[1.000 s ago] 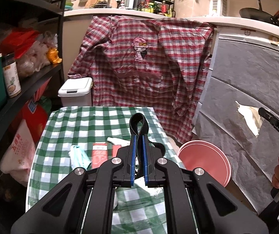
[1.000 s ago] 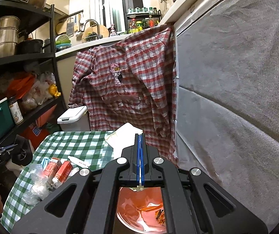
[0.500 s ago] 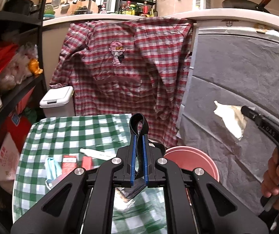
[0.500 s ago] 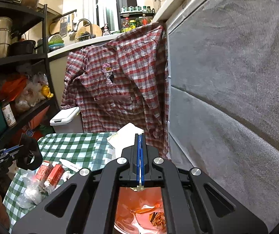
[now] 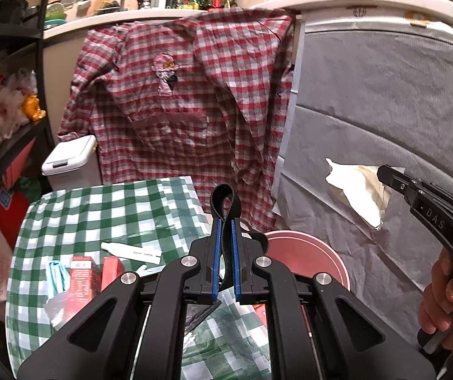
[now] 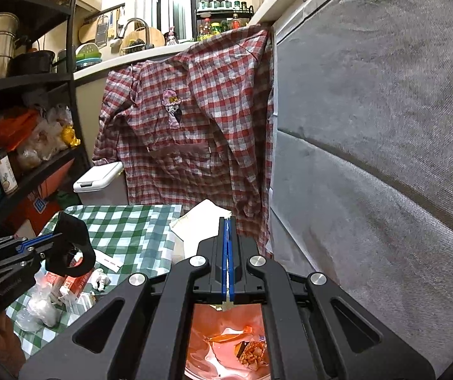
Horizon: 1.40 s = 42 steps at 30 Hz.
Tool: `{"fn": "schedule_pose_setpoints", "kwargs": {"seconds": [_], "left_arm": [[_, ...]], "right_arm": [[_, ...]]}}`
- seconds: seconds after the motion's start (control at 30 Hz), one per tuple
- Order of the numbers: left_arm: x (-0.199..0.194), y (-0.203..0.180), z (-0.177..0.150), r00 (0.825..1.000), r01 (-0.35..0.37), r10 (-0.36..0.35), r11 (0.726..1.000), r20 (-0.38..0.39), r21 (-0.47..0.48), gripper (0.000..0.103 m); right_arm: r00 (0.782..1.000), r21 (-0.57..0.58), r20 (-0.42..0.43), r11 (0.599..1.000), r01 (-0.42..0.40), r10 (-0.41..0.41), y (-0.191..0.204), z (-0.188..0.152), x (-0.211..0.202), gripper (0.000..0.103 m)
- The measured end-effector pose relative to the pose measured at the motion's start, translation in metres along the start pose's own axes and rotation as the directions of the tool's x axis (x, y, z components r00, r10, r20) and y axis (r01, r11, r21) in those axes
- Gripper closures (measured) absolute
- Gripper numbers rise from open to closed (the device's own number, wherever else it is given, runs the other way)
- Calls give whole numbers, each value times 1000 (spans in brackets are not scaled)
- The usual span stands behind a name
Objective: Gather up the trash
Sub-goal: 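Carry the strap and tissue over the pink bucket with both tools, then open the left tool over the bucket while the right tool drops the tissue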
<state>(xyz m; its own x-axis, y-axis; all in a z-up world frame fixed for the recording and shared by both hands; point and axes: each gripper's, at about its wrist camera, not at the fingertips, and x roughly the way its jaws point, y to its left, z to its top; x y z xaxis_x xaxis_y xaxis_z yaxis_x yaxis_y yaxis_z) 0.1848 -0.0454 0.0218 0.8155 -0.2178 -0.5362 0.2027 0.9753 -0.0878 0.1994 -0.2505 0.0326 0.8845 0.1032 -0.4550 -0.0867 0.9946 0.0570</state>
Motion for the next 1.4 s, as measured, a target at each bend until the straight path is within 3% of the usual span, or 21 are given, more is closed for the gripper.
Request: {"fn": "schedule_pose_setpoints", "kwargs": {"seconds": [0.5, 0.8, 0.9, 0.97, 1.0, 1.17, 1.4], "left_arm": [[21, -10, -8, 998, 57, -57, 998, -32, 22, 97], [44, -27, -18, 988, 130, -126, 991, -89, 30, 97], [49, -32, -19, 985, 150, -147, 988, -93, 25, 95], [51, -34, -18, 986, 147, -145, 989, -86, 18, 77], [51, -34, -18, 986, 147, -146, 989, -83, 14, 75], [48, -29, -11, 985, 160, -160, 987, -71, -12, 75], [44, -24, -11, 985, 156, -157, 988, -68, -20, 75]], "right_arm": [[1000, 3, -26, 1000, 16, -16, -8, -5, 9, 102], [998, 21, -58, 1000, 15, -14, -16, -8, 19, 102], [996, 29, -89, 1000, 3, 0, -18, -11, 25, 98], [994, 28, -109, 1000, 0, 3, -19, -13, 29, 98], [993, 29, -116, 1000, -3, 6, -19, -14, 30, 98], [993, 31, -116, 1000, -1, 5, -19, -15, 32, 78], [995, 44, -104, 999, -8, 12, -18, -12, 29, 78]]}}
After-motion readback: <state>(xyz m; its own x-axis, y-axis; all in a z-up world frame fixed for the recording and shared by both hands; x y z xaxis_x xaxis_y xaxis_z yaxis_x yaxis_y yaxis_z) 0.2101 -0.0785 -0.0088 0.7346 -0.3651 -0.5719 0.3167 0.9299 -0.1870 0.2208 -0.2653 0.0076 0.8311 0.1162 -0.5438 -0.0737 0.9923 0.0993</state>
